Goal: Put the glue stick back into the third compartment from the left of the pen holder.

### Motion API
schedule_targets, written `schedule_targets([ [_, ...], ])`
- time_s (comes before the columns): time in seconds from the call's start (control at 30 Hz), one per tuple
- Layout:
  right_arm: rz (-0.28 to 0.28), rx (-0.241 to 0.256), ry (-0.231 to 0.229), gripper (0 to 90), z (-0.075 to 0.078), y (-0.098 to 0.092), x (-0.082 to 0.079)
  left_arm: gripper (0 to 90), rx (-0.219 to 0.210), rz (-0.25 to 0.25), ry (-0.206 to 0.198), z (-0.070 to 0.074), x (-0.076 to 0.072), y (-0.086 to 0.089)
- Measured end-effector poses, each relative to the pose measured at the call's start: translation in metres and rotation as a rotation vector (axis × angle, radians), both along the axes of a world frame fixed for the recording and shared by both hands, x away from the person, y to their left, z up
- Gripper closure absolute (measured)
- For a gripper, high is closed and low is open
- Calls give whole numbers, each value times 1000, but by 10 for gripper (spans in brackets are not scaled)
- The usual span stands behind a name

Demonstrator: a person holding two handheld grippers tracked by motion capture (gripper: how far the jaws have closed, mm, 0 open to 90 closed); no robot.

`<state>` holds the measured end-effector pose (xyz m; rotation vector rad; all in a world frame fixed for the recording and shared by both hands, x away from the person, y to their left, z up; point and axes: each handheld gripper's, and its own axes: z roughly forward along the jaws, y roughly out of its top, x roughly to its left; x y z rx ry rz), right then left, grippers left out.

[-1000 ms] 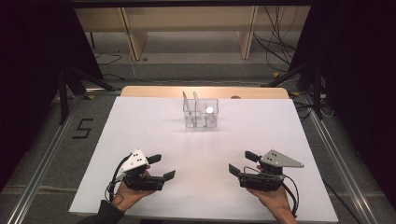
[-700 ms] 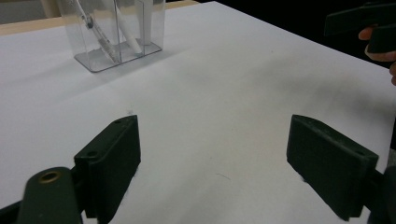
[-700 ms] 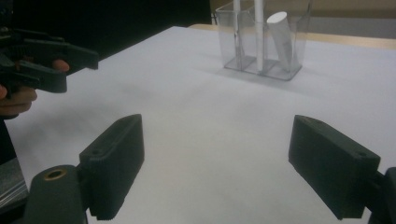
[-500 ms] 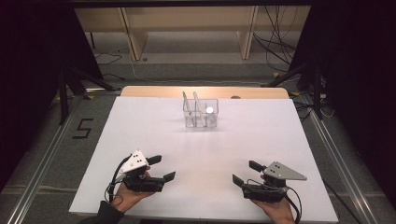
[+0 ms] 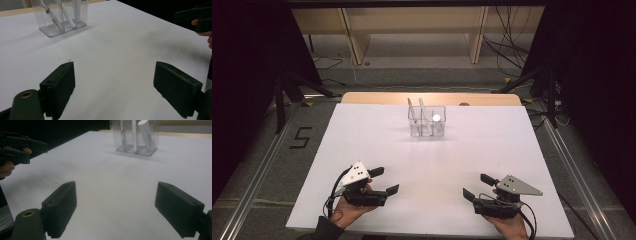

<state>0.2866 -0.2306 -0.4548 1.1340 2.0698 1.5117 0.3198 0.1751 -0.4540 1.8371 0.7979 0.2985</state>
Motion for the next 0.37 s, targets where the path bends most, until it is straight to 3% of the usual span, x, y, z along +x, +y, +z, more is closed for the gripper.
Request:
schedule_targets([
  [0.37, -4, 3, 1, 185, 0, -1, 1, 172, 4, -2, 1, -1, 1, 0],
])
